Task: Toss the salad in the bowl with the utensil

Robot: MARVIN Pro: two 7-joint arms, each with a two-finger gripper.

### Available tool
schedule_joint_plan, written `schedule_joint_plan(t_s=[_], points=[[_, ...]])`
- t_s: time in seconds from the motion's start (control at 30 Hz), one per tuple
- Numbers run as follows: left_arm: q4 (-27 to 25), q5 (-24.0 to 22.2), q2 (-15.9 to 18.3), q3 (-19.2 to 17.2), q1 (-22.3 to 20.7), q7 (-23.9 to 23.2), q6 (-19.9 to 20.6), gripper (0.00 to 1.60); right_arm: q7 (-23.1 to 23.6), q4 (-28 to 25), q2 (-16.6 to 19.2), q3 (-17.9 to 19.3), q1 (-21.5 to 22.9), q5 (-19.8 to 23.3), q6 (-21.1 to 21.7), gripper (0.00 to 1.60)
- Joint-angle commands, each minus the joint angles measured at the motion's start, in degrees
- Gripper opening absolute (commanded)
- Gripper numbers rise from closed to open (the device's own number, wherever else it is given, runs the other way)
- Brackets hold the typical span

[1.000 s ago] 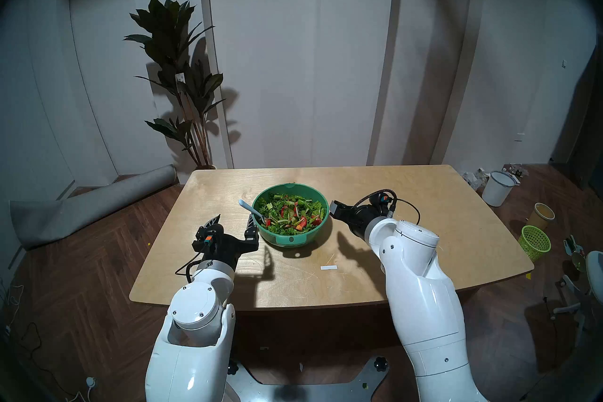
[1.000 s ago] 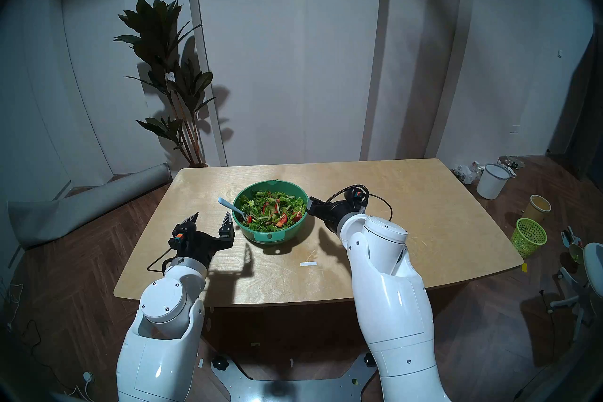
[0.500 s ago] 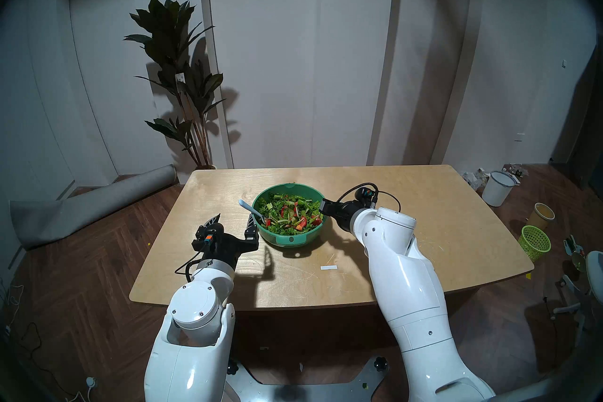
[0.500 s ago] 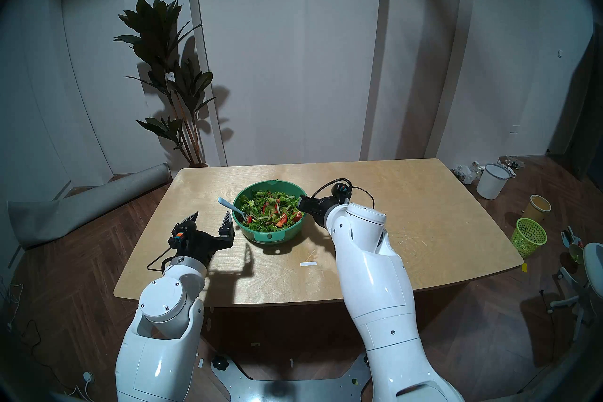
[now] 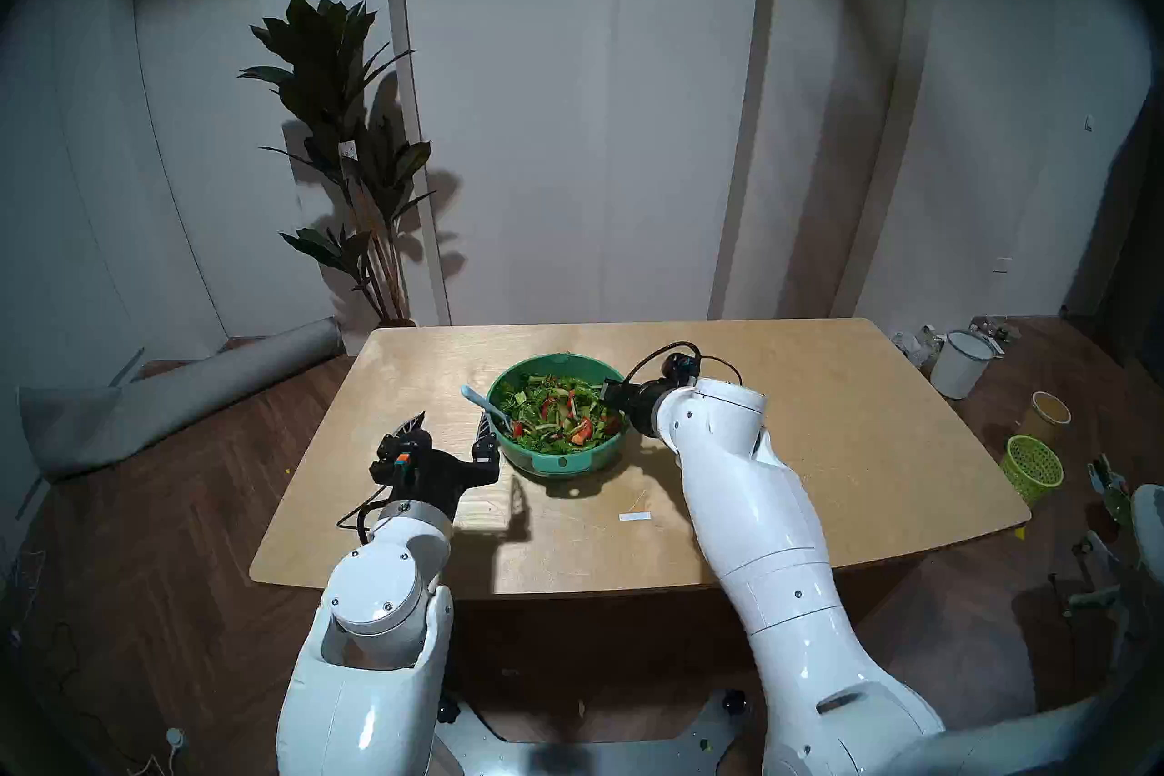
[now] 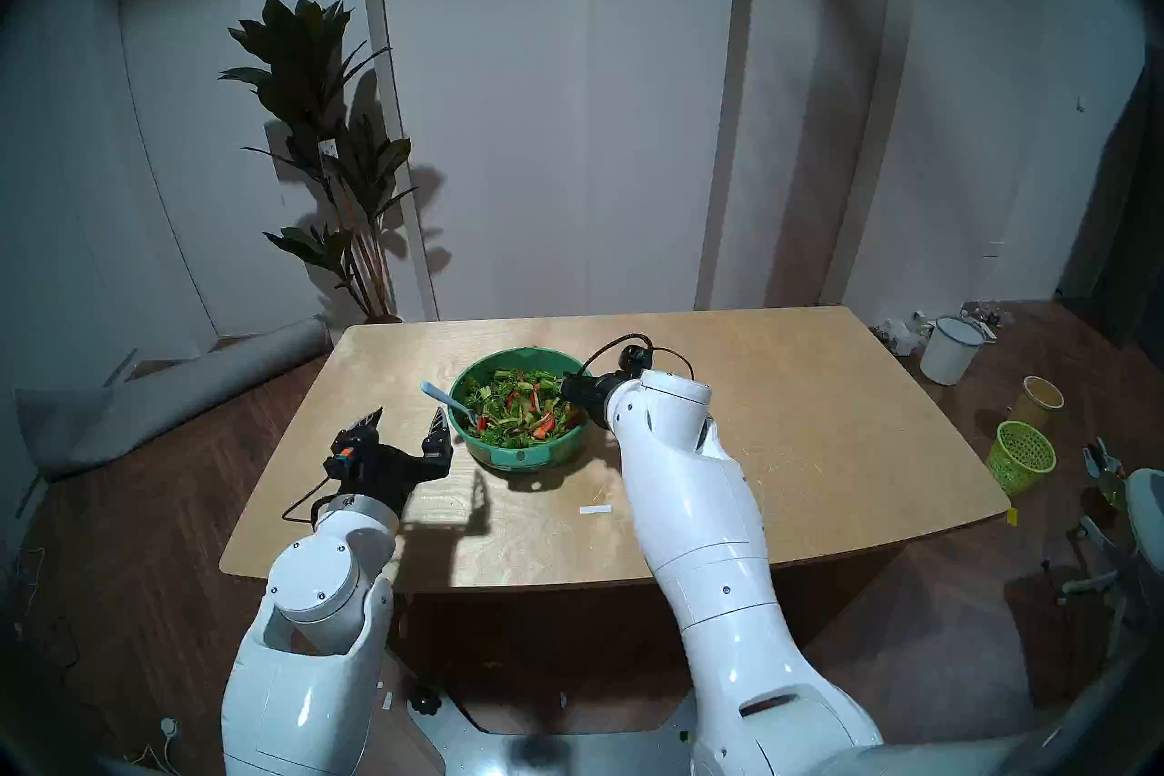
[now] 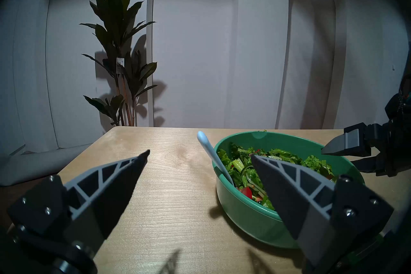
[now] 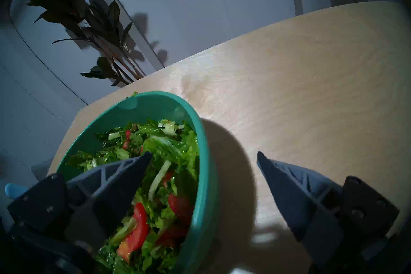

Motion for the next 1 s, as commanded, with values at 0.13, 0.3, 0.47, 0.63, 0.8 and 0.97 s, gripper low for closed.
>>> schedule_joint_plan(t_s=[0.13,0.3,0.47,0.63,0.8,0.97], points=[[-1.6,-0.2,0.1,0.0,-0.2,-0.1,-0.3,1.60,-1.3,-4.5,-1.2,-0.1,1.1,0.9,2.2,1.47],[-1.6,-0.2,0.1,0.0,-0.2,-0.1,-0.2,1.60,-2.6,-6.7,-1.0,0.4,-0.6,1.7,3.9,1.47],[-1.6,-0.3,0.2,0.0,-0.2,0.0,-0.2,1.60,-3.1,-4.8,-1.1,0.3,-0.2,1.5,3.6,1.37],[-1.6,-0.3,0.3,0.0,-0.2,0.0,-0.2,1.60,-2.9,-2.7,-1.1,-0.2,0.3,1.5,2.9,1.42],[-1.6,-0.4,0.3,0.1,-0.2,0.1,-0.2,1.60,-2.7,-1.6,-0.9,-0.6,0.9,1.6,2.2,1.26],[-1.6,-0.4,0.3,0.1,-0.2,0.1,-0.2,1.60,-2.9,-0.3,-0.8,-0.8,1.4,1.5,1.8,1.14]])
